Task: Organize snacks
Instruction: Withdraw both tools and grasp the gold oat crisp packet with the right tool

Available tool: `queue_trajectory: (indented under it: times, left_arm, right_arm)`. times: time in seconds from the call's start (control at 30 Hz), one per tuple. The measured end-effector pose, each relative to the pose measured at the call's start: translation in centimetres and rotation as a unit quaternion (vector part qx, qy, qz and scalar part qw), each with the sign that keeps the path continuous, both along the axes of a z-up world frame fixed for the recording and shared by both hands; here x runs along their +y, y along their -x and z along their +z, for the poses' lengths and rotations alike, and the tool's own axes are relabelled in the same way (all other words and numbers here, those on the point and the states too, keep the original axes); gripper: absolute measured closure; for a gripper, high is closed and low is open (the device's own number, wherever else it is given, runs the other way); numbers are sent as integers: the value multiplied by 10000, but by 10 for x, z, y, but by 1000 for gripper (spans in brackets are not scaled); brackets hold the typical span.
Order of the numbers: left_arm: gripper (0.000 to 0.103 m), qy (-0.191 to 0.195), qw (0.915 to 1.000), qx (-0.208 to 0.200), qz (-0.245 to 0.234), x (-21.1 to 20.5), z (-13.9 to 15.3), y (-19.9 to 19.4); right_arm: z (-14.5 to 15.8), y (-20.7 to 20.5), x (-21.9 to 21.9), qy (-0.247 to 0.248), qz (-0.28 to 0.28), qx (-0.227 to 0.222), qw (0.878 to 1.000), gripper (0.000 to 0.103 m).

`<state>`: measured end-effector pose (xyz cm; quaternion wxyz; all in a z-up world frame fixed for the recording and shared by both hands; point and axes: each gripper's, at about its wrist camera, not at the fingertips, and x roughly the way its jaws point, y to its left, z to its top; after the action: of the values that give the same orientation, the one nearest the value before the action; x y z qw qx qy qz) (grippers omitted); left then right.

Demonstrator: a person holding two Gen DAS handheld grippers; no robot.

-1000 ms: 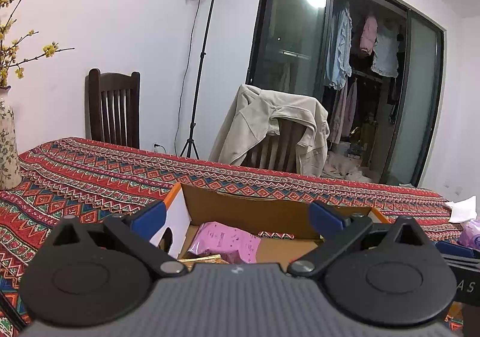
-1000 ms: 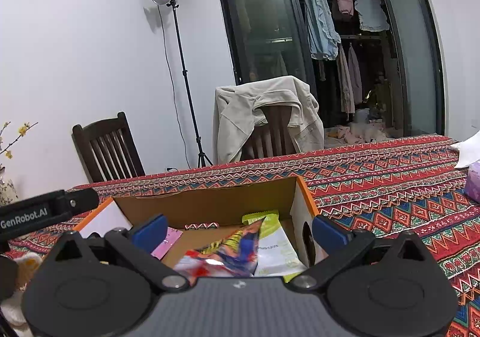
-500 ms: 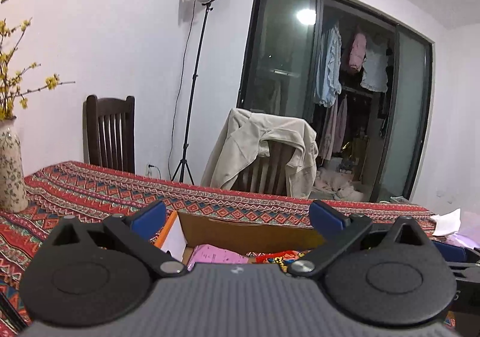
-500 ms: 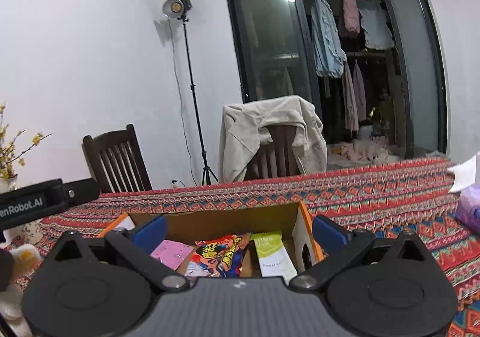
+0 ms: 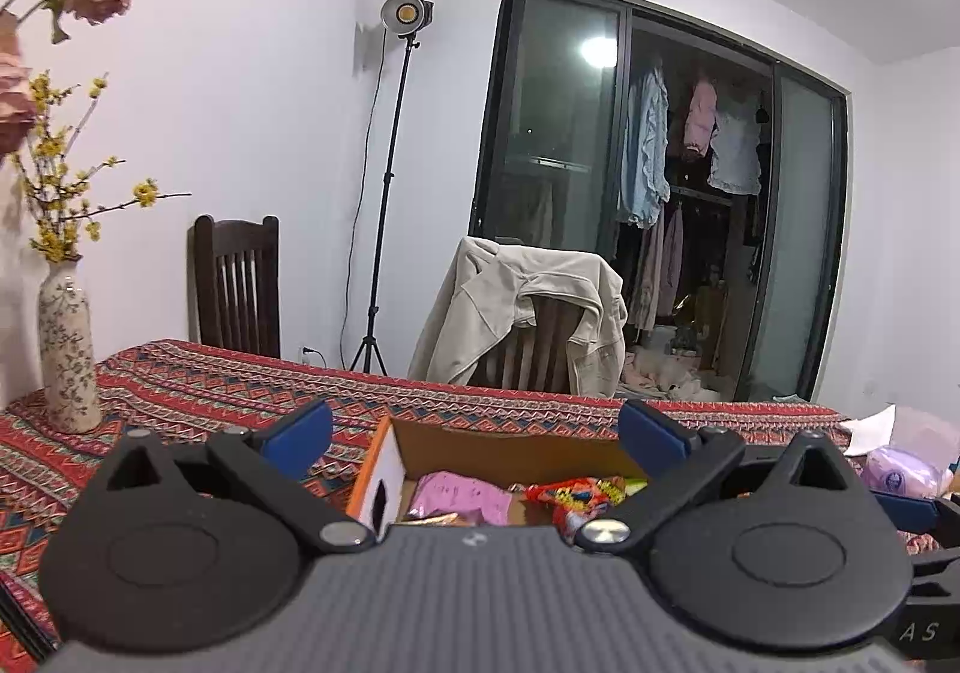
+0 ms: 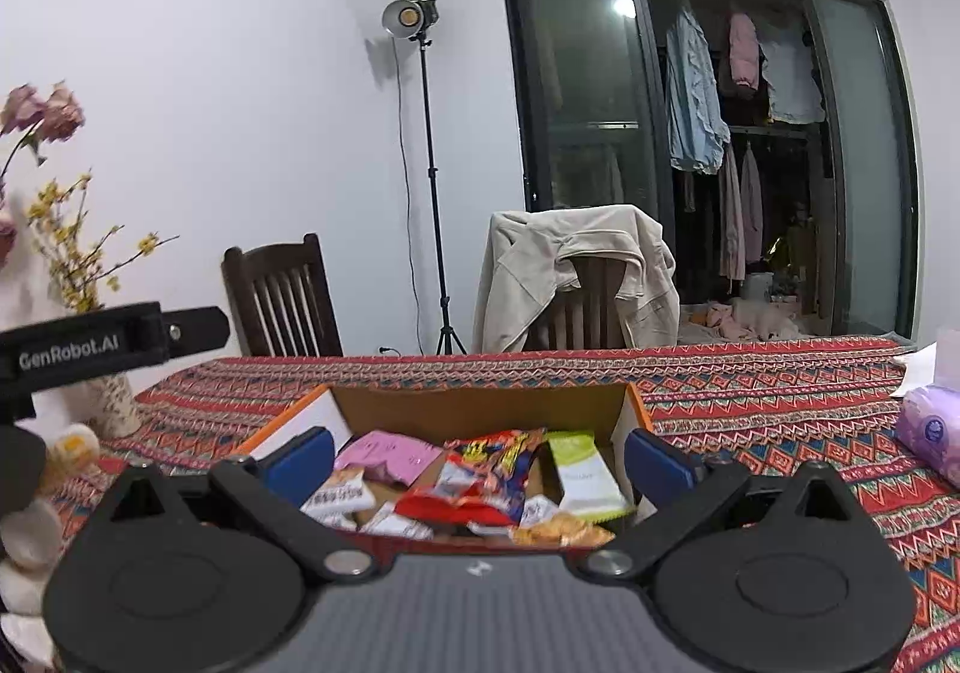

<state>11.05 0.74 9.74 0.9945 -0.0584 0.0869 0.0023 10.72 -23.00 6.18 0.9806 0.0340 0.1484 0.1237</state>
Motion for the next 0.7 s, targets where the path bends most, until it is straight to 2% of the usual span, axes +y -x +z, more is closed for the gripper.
queue_trajectory:
  times: [0.3,0.47,0.7]
  left_arm:
    - [0,-86,9992,312,-216,19,-37,42]
    - [0,-72,9985,530,-114,32,-61,59]
    - [0,16,9972,754,15,48,-82,70]
  right_arm:
    - [-25,39,1,17,57,251,9997,0]
    - [-44,47,-3,0,25,512,9987,0]
    - [-64,60,0,66,67,612,9981,0]
